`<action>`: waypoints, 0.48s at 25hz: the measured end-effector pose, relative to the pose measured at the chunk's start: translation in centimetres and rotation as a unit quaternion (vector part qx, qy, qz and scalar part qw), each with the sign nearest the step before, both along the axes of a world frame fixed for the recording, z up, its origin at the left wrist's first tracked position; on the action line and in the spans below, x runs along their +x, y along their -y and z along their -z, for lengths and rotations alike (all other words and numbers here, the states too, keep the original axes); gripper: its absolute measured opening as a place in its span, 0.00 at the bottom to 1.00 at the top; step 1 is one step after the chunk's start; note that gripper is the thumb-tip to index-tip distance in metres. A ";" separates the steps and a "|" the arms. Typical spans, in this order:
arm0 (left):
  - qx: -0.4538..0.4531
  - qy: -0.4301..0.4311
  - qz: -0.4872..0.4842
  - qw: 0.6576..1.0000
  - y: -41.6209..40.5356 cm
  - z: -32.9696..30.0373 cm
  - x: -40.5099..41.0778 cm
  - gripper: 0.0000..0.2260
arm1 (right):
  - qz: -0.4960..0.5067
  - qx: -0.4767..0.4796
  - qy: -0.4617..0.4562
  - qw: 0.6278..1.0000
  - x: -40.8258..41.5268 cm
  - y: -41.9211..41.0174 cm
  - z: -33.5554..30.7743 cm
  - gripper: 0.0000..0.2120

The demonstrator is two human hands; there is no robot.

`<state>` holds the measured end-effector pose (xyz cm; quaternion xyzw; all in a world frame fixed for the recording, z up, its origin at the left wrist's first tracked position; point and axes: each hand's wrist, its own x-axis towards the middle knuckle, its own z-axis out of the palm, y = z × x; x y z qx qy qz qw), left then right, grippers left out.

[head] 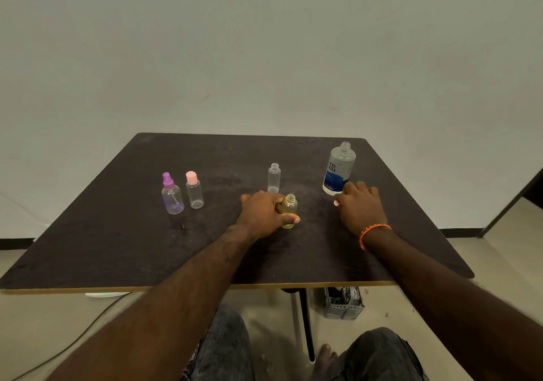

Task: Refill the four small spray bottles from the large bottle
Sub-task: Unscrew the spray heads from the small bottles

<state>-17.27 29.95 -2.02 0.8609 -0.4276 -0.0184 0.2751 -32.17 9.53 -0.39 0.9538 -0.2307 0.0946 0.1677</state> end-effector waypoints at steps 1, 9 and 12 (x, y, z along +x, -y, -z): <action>-0.001 -0.001 0.000 1.000 0.0 0.1 0.0 0.20 | 0.011 0.001 -0.011 1.000 0.3 -0.1 0.1 0.16; -0.008 -0.004 -0.005 1.000 0.1 0.3 0.0 0.22 | 0.040 0.041 -0.036 0.998 0.8 -0.5 0.2 0.18; 0.000 0.000 -0.008 1.000 0.0 0.3 -0.1 0.22 | 0.033 0.050 -0.026 0.998 0.6 -0.8 -0.1 0.19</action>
